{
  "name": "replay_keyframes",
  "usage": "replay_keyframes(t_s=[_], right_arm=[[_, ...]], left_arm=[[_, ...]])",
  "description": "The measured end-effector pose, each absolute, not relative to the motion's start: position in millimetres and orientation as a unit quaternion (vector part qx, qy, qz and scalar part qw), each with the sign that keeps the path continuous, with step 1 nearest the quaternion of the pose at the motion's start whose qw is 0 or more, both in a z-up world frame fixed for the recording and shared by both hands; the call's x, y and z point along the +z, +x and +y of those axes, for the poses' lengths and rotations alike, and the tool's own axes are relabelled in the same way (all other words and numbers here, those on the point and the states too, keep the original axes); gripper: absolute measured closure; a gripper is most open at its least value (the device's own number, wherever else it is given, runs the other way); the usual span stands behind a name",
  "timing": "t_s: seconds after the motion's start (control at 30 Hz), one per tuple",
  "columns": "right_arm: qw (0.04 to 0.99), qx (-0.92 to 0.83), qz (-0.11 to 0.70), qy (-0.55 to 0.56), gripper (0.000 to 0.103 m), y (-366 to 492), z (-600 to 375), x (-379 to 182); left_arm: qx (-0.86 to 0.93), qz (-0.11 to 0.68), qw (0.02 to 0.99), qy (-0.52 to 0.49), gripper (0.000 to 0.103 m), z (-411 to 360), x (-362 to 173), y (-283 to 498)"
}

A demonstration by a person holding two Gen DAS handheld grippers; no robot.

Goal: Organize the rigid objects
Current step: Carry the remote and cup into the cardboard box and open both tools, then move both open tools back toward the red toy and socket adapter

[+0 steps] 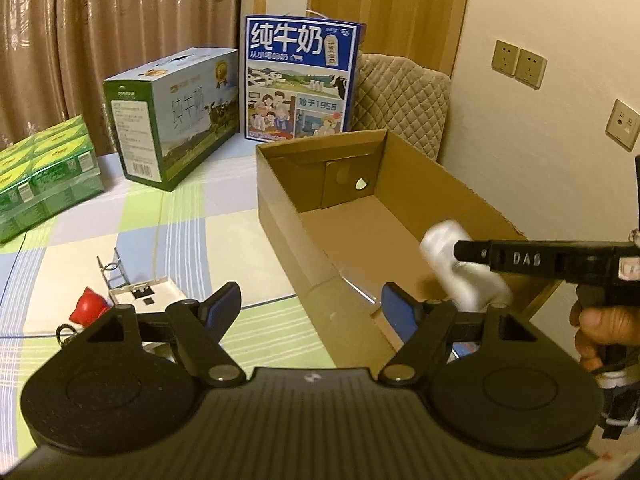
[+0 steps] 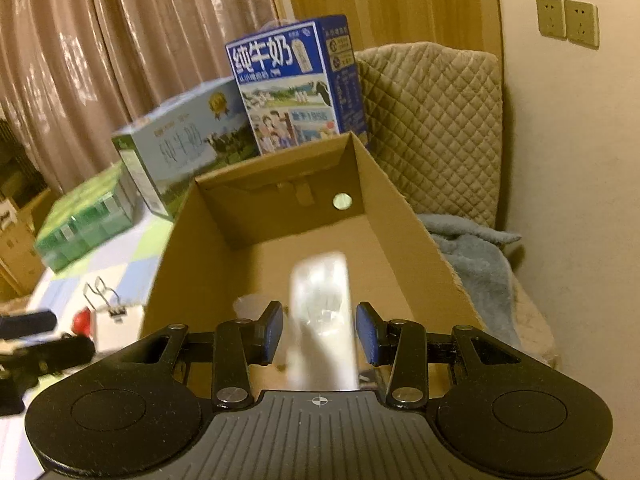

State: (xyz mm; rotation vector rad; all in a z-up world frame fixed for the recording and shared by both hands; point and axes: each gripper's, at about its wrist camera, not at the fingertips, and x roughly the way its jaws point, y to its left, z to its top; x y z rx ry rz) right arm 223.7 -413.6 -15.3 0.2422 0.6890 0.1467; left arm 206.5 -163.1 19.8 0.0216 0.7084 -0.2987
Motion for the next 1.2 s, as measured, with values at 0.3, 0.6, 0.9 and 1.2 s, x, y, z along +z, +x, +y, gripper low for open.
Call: replay_keyframes(t_s=[0.3,0.6,0.9,1.2], right_arm=[[0.936,0.062,0.316,0.141,0.054,207,-417,5],[0.936,0.064,0.307,0.157,0.049,160,-404,22],[0.94,0.092,0.292,0.15,0.046,105,-358,40],[0.931,0.131,0.313,0.135,0.039,65,-302,28]], left_arm=[[-0.13,0.351,0.927,-0.008,0.029,-141,17,186],[-0.106,0.351,0.93,-0.025,0.029,-106,20,147],[-0.078,0.344,0.935,-0.034,0.029,-61,29,97],[-0.04,0.346,0.936,-0.046,0.029,-12,27,63]])
